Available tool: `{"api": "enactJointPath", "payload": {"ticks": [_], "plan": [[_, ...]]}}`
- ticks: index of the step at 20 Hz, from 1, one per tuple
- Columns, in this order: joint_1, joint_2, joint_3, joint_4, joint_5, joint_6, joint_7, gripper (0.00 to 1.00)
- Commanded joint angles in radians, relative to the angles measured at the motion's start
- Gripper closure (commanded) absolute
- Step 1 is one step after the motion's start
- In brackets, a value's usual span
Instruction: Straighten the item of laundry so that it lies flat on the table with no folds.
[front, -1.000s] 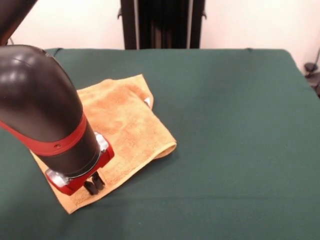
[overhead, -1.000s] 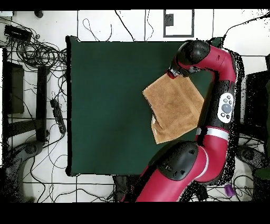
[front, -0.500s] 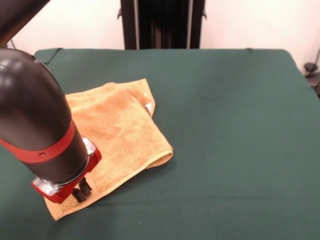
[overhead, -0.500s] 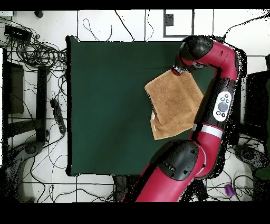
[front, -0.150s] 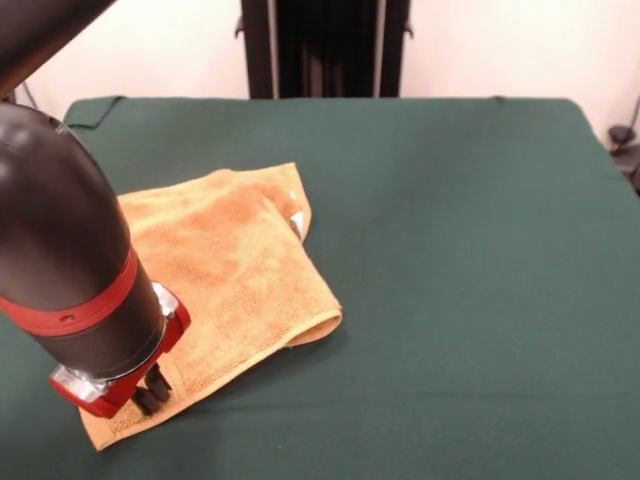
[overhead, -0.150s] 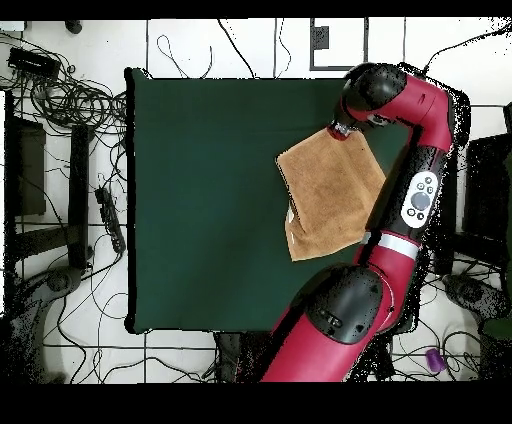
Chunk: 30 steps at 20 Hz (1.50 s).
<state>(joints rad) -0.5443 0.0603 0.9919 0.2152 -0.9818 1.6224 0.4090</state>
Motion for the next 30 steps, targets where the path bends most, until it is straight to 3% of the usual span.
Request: {"api": "enactJointPath", "payload": {"ticks": [1, 7, 8, 16, 25, 28, 30], "plan": [[0.000, 0.018, 0.156, 0.037, -0.086, -0.009, -0.224, 1.00], [-0.015, 0.015, 0.147, 0.062, -0.068, -0.026, -0.204, 1.00], [-0.018, 0.016, 0.149, 0.065, -0.065, -0.028, -0.202, 0.00], [-0.022, 0.007, 0.119, 0.089, -0.042, -0.052, -0.178, 0.00], [-0.030, -0.026, 0.031, 0.159, 0.029, -0.123, -0.047, 0.00], [-0.084, -0.117, -0.099, 0.363, 0.153, -0.230, 0.082, 0.00], [-0.132, -0.242, -0.179, 0.579, 0.225, -0.327, 0.189, 0.00]]}}
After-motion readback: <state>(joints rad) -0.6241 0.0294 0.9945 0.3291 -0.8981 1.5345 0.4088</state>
